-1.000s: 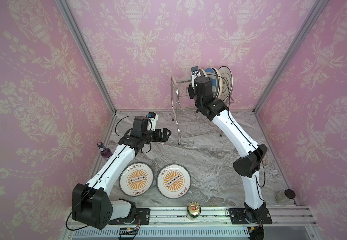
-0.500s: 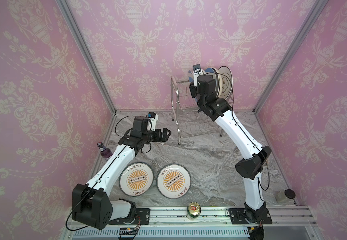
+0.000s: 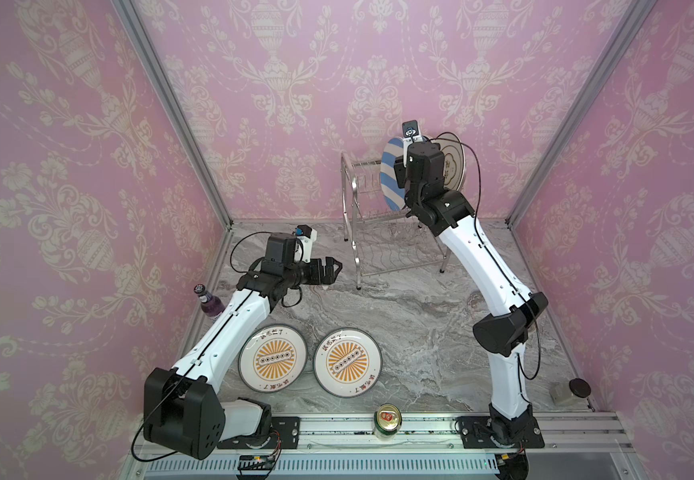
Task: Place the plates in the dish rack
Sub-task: 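Lower the striped plate into the rack slot and open the right gripper, then withdraw the right gripper from the rack toward the sunburst plates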
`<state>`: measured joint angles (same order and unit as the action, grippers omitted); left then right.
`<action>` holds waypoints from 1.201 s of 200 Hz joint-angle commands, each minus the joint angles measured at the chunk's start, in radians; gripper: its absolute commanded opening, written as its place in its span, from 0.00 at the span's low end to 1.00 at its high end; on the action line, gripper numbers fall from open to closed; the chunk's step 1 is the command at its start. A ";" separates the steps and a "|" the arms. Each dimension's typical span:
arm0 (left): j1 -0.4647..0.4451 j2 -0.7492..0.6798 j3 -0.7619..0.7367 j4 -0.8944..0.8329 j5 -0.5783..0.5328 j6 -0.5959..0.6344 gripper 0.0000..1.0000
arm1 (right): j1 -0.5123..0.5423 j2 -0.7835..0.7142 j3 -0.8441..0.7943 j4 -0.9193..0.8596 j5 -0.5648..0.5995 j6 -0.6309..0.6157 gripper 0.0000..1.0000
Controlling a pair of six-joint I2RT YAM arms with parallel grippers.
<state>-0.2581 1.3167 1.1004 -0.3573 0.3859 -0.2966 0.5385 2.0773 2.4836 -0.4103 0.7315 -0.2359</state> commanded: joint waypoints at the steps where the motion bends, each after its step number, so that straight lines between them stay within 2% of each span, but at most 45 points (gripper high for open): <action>1: 0.008 -0.018 0.016 -0.018 -0.006 0.024 0.99 | 0.000 -0.009 0.028 -0.014 0.010 -0.002 0.55; 45: 0.008 -0.019 0.017 -0.018 -0.004 0.021 0.99 | 0.021 -0.023 0.030 -0.019 -0.009 -0.001 0.57; 128: 0.009 -0.011 0.032 -0.024 -0.007 0.026 0.99 | 0.073 -0.100 0.002 -0.048 0.015 -0.013 0.69; 162: 0.008 -0.008 0.049 -0.060 -0.039 0.038 0.99 | 0.084 -0.168 -0.037 -0.119 -0.022 0.056 0.76; 201: 0.007 -0.011 0.062 -0.115 -0.080 0.044 0.99 | 0.084 -0.377 -0.272 -0.248 -0.193 0.221 0.80; 240: 0.008 -0.024 0.058 -0.169 -0.108 0.040 0.99 | 0.084 -0.678 -0.660 -0.306 -0.371 0.363 0.80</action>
<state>-0.2581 1.3167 1.1374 -0.4553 0.3218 -0.2783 0.6178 1.5467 1.9957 -0.6456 0.5117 -0.0109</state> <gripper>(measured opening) 0.993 0.800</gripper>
